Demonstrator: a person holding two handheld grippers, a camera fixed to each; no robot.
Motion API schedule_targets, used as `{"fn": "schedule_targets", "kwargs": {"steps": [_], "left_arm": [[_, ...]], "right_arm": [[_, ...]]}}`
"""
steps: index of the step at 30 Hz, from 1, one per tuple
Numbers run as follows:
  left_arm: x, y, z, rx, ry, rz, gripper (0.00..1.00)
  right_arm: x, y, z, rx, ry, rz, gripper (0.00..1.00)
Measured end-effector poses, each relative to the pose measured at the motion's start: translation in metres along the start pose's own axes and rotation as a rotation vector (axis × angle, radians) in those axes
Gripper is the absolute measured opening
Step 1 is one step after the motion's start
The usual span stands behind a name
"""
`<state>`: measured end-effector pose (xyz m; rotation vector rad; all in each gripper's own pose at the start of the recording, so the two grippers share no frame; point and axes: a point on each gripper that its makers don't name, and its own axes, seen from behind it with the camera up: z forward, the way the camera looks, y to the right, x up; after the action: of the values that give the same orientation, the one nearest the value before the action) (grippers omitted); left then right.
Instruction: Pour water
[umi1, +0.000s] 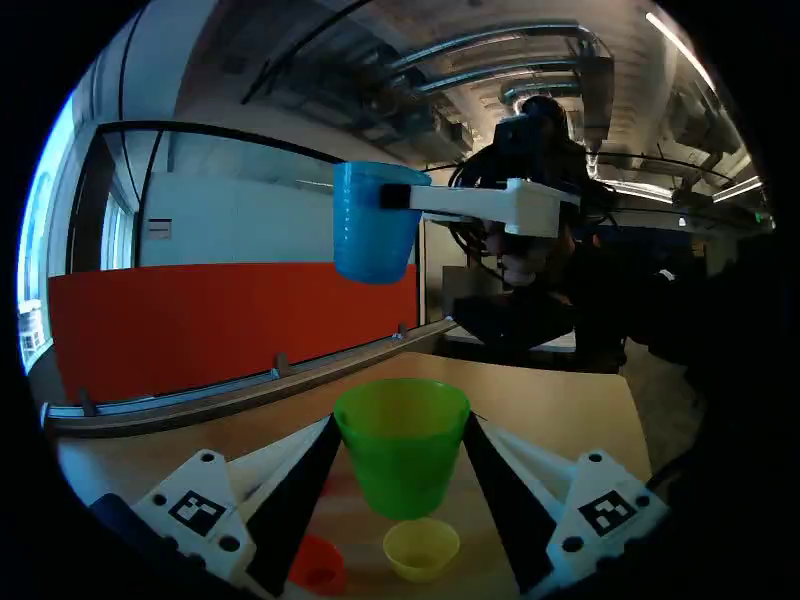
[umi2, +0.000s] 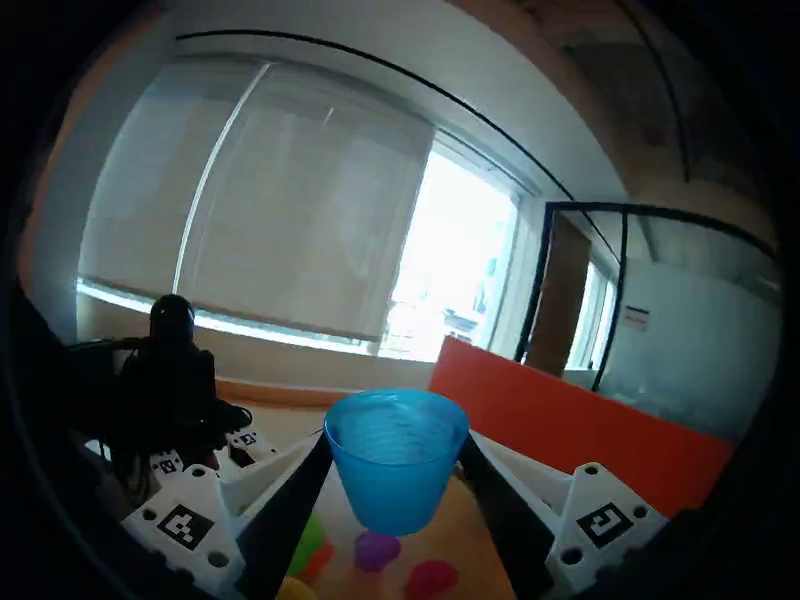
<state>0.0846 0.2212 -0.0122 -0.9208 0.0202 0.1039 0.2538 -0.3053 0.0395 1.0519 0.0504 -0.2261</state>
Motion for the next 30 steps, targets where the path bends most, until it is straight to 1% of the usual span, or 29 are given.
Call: {"fn": "schedule_targets", "kwargs": {"steps": [3,6,8,19,23,30], "left_arm": [[0.000,0.000,0.000,0.001,-0.002,0.003,0.87],[0.000,0.000,0.000,0.003,-0.004,0.004,0.87],[0.000,-0.001,0.000,0.005,-0.006,0.004,0.87],[-0.002,-0.003,0.001,0.011,-0.017,0.009,0.87],[-0.003,-0.004,0.000,0.015,-0.026,0.014,0.87],[-0.008,-0.007,-0.004,0.022,-0.051,0.016,0.87]], "right_arm": [[0.000,-0.001,0.000,0.011,0.003,0.064,0.90],[0.003,-0.002,-0.002,0.022,0.013,0.103,0.90],[0.002,-0.002,-0.003,0.021,0.013,0.118,0.90],[-0.011,0.001,-0.010,0.021,-0.004,0.181,0.90],[-0.021,0.006,-0.017,0.006,-0.014,0.199,0.90],[-0.044,0.014,-0.032,-0.022,-0.042,0.209,0.90]]}}
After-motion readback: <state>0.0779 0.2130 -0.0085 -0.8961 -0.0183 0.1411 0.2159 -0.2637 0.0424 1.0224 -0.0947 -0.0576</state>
